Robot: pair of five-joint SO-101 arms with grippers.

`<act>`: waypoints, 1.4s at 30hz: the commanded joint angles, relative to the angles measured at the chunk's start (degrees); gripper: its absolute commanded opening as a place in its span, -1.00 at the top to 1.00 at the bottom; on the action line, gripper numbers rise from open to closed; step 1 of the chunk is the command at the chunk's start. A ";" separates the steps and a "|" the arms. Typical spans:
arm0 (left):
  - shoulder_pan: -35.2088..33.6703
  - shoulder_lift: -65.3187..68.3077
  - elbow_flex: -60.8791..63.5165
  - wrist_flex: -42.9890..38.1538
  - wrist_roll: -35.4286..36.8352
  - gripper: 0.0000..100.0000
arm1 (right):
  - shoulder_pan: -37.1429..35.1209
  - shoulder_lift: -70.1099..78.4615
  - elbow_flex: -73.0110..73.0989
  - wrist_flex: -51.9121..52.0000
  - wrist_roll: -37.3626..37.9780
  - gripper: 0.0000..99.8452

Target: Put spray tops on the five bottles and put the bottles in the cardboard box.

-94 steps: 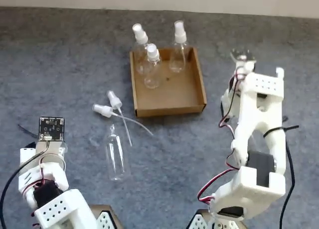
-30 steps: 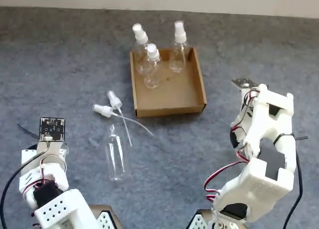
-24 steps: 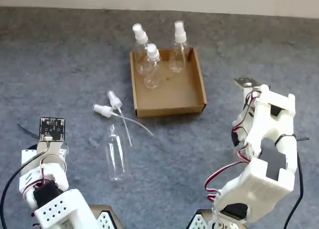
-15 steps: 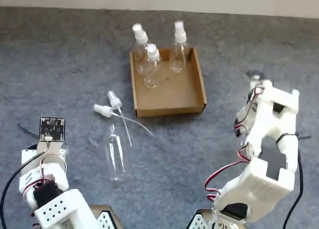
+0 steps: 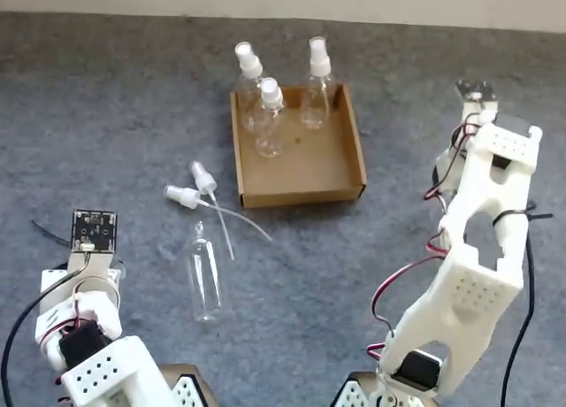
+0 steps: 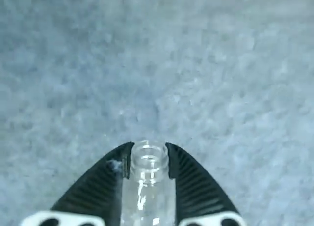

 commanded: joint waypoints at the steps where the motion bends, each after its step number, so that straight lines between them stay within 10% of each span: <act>1: 0.92 -0.31 1.45 1.23 -0.18 0.47 | 0.40 0.92 -3.56 2.95 -0.35 0.87; 11: 0.92 -0.31 1.45 1.23 -0.18 0.47 | -1.45 -5.05 -3.56 8.40 -0.44 0.43; 20: 0.75 -0.31 1.45 1.23 -0.18 0.47 | -2.77 -12.09 -2.51 20.00 4.13 0.43; 42: 0.92 -0.31 1.45 1.23 -0.18 0.47 | -0.40 -12.09 11.47 5.49 5.54 0.62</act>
